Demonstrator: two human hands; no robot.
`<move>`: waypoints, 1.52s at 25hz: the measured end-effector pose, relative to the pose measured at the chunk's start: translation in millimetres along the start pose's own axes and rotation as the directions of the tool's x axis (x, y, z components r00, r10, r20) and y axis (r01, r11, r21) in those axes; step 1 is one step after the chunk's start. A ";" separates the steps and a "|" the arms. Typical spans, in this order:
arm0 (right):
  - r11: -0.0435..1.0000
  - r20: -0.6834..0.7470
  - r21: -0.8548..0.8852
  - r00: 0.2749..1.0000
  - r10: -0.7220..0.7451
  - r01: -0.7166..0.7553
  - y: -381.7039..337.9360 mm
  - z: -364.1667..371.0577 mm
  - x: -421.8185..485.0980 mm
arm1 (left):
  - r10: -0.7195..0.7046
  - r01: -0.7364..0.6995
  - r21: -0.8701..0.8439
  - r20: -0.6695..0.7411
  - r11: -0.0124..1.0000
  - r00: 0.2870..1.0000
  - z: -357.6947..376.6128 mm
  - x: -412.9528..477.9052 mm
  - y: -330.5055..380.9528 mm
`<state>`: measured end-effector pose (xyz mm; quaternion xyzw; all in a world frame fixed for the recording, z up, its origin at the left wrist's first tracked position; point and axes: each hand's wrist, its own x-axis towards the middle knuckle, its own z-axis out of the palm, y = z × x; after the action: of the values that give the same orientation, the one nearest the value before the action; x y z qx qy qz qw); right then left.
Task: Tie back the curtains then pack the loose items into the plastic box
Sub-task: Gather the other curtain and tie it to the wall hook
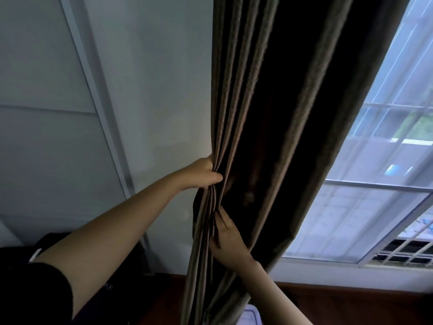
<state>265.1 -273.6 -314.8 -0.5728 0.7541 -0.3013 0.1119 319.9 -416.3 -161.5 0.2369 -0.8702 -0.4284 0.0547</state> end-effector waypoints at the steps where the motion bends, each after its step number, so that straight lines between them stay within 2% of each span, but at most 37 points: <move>1: 1.000 0.002 0.002 1.000 -0.007 0.007 1.5 -2.6 -0.4 | -0.018 0.018 0.012 0.009 1.000 1.000 -0.4 1.7 5.0; 5: 0.998 0.048 -0.030 0.998 -0.044 0.046 9.1 -10.3 -4.5 | -0.025 0.014 0.148 0.072 0.989 0.997 3.9 7.1 21.8; 10: 0.998 0.073 -0.045 0.996 -0.051 0.054 16.3 -12.9 -10.6 | -0.016 -0.003 0.189 0.097 0.982 0.995 12.4 9.2 31.0; 14: 0.995 0.237 -0.095 0.972 -0.006 0.029 12.1 -30.9 -15.4 | 0.028 -0.040 0.264 0.049 0.964 0.998 23.2 12.0 38.7; 15: 0.990 0.208 -0.131 0.978 -0.016 0.044 9.5 -37.3 -19.0 | 0.038 -0.040 0.298 0.013 0.954 0.999 25.9 12.3 39.6; 16: 0.983 0.051 -0.171 0.997 -0.065 0.073 8.6 -41.5 -22.5 | 0.059 -0.048 0.318 -0.024 0.947 0.998 28.6 13.4 39.3; 17: 0.977 -0.208 -0.201 0.972 -0.113 0.071 7.6 -46.4 -28.1 | 0.060 -0.040 0.322 -0.053 0.946 0.997 31.3 11.8 39.4; 18: 0.986 -0.452 -0.162 0.886 -0.106 0.036 6.4 -52.7 -34.9 | 0.069 -0.044 0.312 -0.069 0.949 0.995 33.7 9.8 38.6; 19: 0.998 -0.640 -0.068 0.766 -0.057 0.017 4.0 -59.3 -38.0 | 0.071 -0.047 0.294 -0.069 0.955 0.995 35.4 5.9 38.2; 20: 1.000 -0.710 0.019 0.704 -0.001 0.021 1.6 -68.9 -36.1 | 0.078 -0.057 0.264 -0.070 0.963 0.994 36.8 2.3 36.6; 21: 0.999 -0.699 0.054 0.714 0.037 0.000 1.0 -79.1 -29.8 | 0.074 -0.057 0.228 -0.067 0.972 0.995 37.4 -2.3 36.2; 23: 0.993 -0.504 0.045 0.856 0.114 -0.106 10.1 -95.8 -7.3 | 0.061 -0.048 0.158 -0.078 0.986 0.995 34.7 -8.1 35.8; 25: 0.989 -0.286 -0.001 0.948 0.142 -0.149 28.7 -95.7 10.7 | 0.039 -0.028 0.137 -0.078 0.990 0.996 29.6 -10.3 35.0; 27: 0.994 -0.084 -0.032 0.991 0.104 -0.107 44.3 -76.5 11.4 | 0.019 -0.011 0.164 -0.050 0.986 0.999 25.5 -9.7 33.7; 29: 0.998 0.083 -0.064 0.996 0.011 -0.006 51.9 -51.5 0.9 | -0.001 0.002 0.166 -0.006 0.986 1.000 23.0 -8.8 32.8; 31: 0.996 0.145 -0.070 0.988 -0.051 0.061 53.0 -34.4 -6.0 | -0.015 0.010 0.184 0.027 0.983 1.000 20.4 -7.2 31.1; 38: 0.993 0.148 -0.089 0.987 -0.067 0.080 41.2 -24.2 -7.9 | 0.014 -0.022 0.291 0.030 0.957 0.999 24.0 0.8 33.6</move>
<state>222.3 -251.7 -321.0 -0.6252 0.7357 -0.2269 0.1281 299.8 -381.8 -150.7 0.2285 -0.9266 -0.2984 0.0113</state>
